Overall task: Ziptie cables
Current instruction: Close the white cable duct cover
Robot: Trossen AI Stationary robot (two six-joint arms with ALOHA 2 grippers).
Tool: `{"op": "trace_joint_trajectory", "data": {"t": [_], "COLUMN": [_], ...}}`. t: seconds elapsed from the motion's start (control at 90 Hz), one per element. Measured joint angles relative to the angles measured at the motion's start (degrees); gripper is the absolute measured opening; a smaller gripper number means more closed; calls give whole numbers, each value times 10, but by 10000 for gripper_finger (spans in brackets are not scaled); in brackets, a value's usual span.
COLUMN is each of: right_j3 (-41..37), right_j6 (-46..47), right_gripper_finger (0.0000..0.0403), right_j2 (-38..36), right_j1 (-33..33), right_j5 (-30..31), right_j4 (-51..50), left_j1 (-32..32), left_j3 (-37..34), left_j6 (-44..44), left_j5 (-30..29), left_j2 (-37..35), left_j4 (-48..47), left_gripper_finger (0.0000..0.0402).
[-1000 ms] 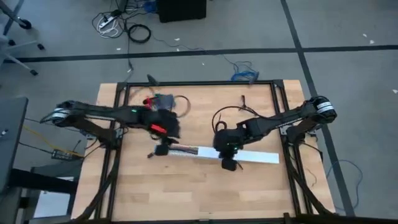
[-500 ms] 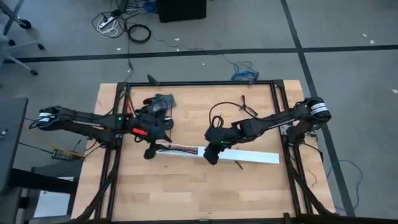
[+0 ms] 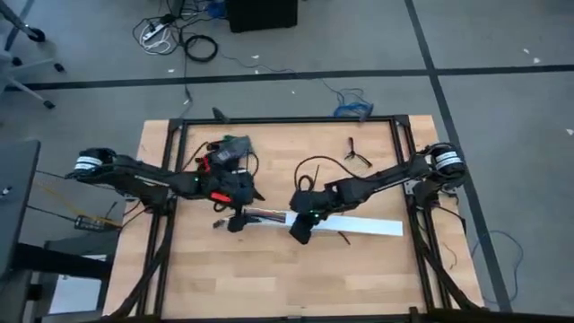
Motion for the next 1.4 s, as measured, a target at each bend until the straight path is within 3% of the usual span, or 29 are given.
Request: {"op": "trace_joint_trajectory", "data": {"t": [0.456, 0.6, 1.0, 1.4], "right_j3": [0, -8, -11, -11], "right_j6": [0, 0, 8, 25], "right_gripper_finger": [0, 0, 0, 0], "right_j2": [4, 4, 4, 6], "right_j1": [0, -9, -15, -15], "right_j5": [18, 26, 36, 36], "right_j4": [-39, -42, -41, -63], "left_j1": [-16, -16, -16, -16], "left_j3": [1, 1, 1, 1], "left_j6": [2, 2, -13, -19], "left_j5": [-6, -40, -48, -58], "left_j2": [76, 82, 125, 127], "left_j4": [39, 34, -6, -4], "left_gripper_finger": [372, 372, 371, 287]}}
